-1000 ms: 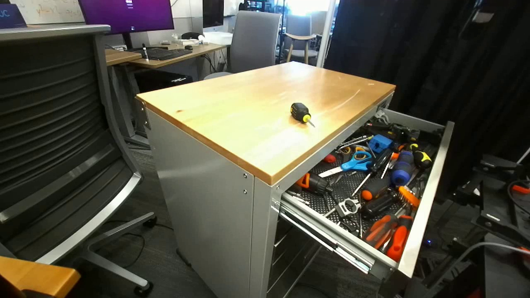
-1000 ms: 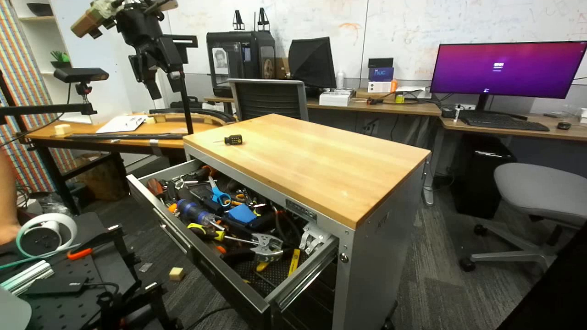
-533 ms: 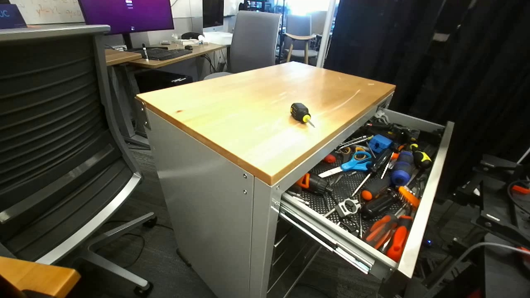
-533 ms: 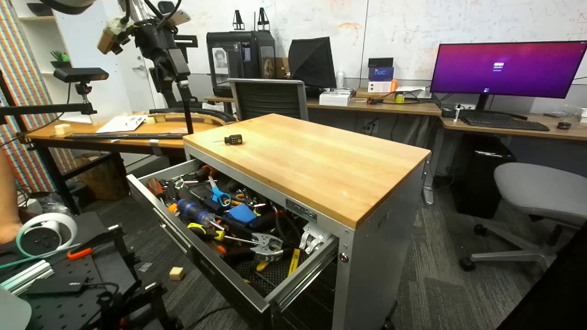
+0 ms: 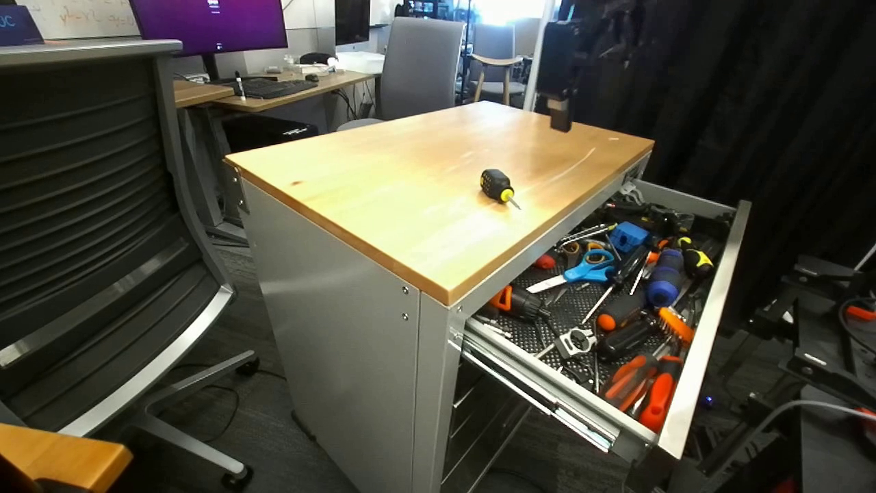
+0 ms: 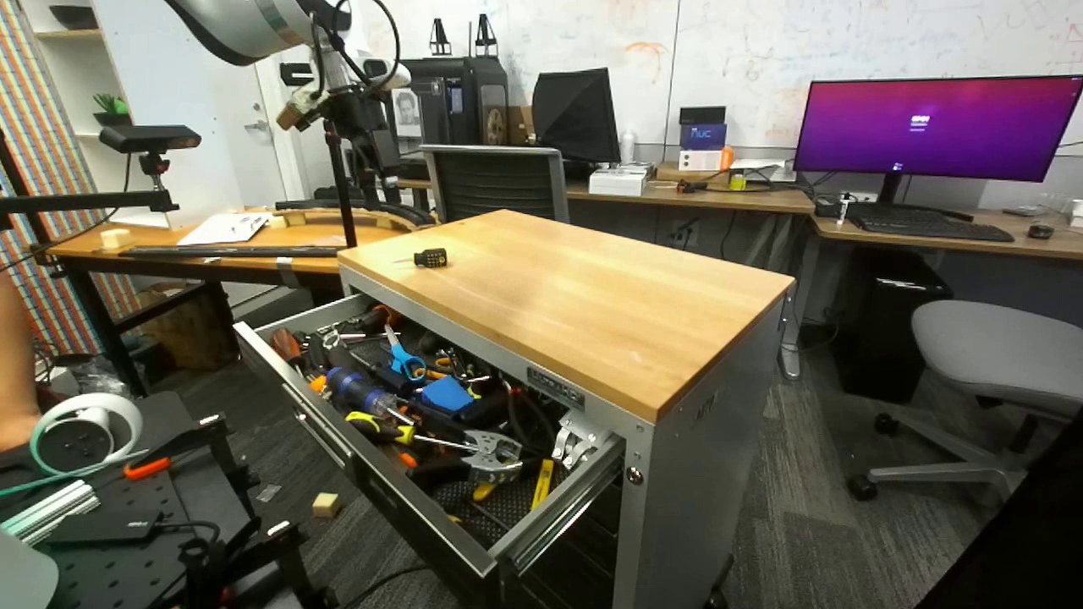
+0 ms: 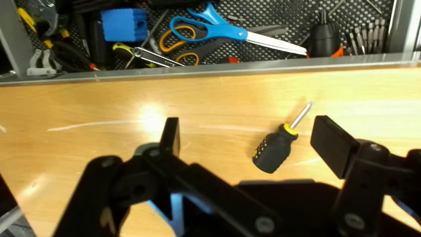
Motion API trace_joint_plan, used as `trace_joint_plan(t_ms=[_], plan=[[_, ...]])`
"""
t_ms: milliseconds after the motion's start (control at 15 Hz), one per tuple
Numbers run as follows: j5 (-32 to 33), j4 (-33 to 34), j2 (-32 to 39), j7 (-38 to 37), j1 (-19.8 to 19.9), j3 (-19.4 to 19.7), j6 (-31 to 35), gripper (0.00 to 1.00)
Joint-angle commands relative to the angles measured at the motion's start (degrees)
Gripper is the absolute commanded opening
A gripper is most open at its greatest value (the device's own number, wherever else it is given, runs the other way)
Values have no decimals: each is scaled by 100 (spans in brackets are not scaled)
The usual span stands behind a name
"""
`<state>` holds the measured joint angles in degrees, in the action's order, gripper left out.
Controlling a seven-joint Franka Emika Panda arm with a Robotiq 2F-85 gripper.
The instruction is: Put the screwdriver in the open drawer then close the drawer
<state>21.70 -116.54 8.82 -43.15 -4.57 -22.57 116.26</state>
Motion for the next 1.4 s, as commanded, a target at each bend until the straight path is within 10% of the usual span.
trace_joint_plan(t_ms=[0, 667, 733, 1333], plan=[[136, 1226, 1145, -241, -722, 652, 66, 100], [-107, 1993, 2083, 157, -1467, 1528, 51, 100], [85, 2064, 2183, 62, -1568, 1636, -19, 75], [521, 2313, 2405, -103, -1932, 2040, -444, 16]])
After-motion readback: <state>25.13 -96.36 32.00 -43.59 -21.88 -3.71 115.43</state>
